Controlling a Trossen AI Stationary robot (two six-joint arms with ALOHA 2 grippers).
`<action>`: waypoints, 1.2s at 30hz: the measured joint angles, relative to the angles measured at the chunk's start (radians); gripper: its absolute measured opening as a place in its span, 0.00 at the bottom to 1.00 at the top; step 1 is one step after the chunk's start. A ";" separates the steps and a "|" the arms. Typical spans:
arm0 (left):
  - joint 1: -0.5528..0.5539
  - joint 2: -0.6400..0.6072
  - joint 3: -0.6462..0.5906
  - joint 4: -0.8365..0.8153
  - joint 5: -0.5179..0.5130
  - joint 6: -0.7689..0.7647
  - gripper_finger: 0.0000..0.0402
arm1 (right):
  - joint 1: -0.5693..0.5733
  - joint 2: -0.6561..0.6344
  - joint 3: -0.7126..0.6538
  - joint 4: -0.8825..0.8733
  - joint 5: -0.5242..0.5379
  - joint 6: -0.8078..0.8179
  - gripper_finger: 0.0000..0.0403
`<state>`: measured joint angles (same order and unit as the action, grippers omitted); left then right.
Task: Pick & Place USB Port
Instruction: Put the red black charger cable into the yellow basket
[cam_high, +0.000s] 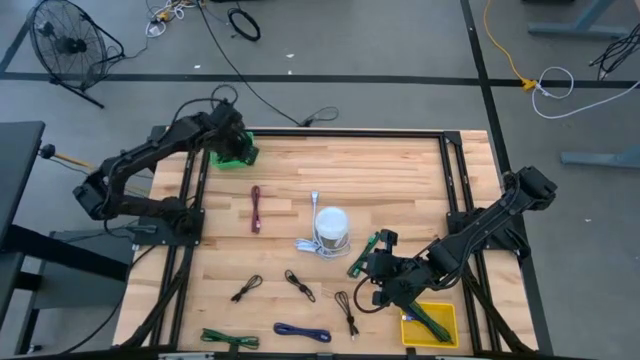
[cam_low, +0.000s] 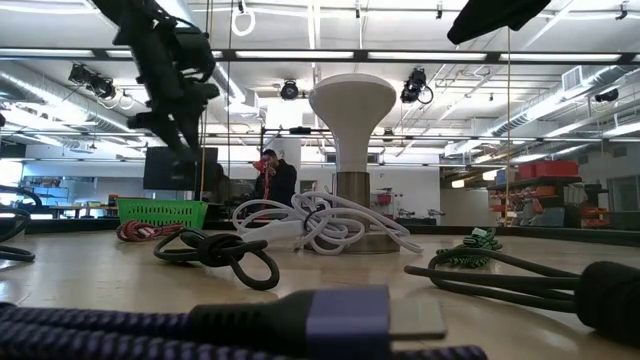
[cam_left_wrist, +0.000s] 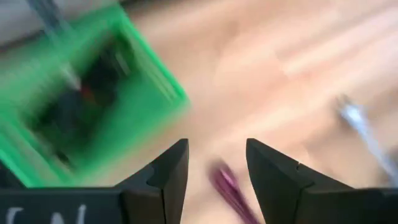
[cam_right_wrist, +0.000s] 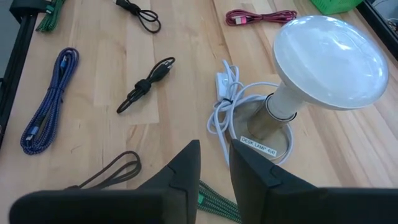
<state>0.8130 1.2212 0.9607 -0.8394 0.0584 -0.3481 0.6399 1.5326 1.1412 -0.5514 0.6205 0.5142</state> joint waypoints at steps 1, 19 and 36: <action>-0.009 0.000 0.000 -0.033 0.033 -0.040 0.42 | 0.000 0.000 0.000 0.000 0.000 -0.002 0.21; -0.493 0.001 -0.235 0.009 0.024 -0.529 0.42 | 0.005 -0.001 -0.049 0.016 -0.010 -0.026 0.21; -0.635 0.025 -0.360 0.236 -0.134 -0.730 0.42 | 0.002 -0.001 -0.069 0.062 -0.008 -0.071 0.21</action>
<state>0.1780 1.2465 0.6006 -0.6034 -0.0753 -1.0781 0.6422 1.5318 1.0718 -0.4892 0.6122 0.4435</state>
